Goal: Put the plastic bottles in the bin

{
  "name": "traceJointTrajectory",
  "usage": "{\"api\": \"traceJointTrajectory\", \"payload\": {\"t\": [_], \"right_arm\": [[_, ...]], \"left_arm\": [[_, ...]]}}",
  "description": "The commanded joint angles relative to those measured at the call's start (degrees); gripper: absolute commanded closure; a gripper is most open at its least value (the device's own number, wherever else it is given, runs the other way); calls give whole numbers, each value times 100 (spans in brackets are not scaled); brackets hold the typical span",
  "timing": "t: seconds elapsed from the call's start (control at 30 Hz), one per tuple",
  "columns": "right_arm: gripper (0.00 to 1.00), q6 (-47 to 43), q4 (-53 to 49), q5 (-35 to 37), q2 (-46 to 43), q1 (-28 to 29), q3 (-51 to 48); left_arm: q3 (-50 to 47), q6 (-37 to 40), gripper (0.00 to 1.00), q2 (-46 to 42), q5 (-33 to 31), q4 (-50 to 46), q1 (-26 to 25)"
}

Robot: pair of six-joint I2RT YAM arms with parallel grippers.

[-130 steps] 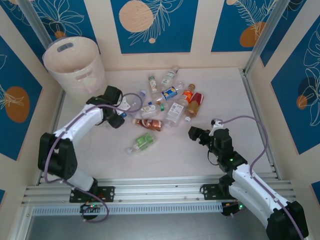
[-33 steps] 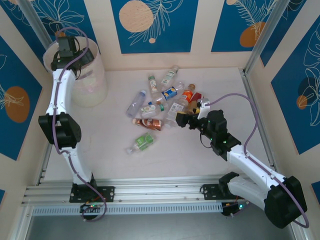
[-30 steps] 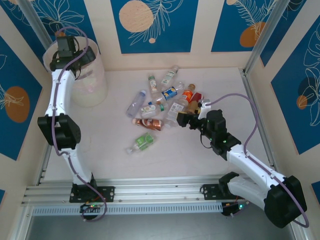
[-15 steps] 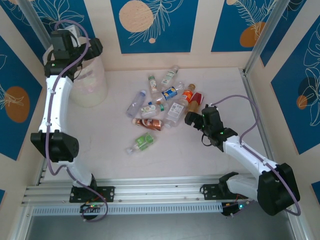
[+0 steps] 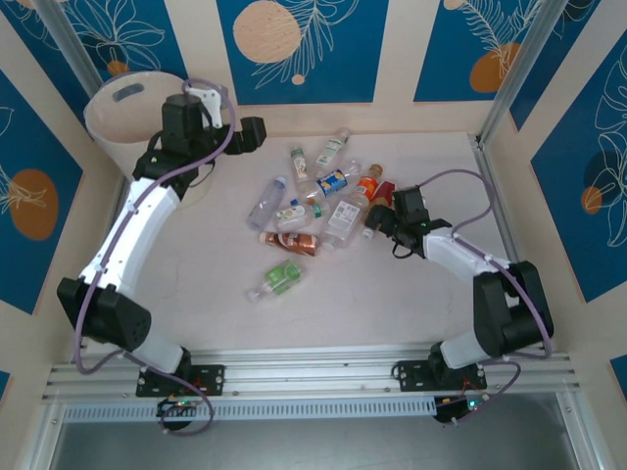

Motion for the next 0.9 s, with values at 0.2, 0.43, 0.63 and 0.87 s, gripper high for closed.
{"api": "traceJointTrajectory", "payload": {"t": [0.2,0.43,0.63,0.87], "right_arm": [[4,-123,-574,203,1113,-6,1135],[4,-39,-765,385,1658,45,1556],[11,-211,-765,254,1974,36,1620],[16,-301,-856,455,2422,54,1799]], "left_arm": [[-1541,-369,0,-931,202,822,-52],[-1970,-115,0,-1205,-33,551,-49],[-2043,32,0,-1262,33,454,-54],[-2132,52,0,-1219,204,515,-54]]}}
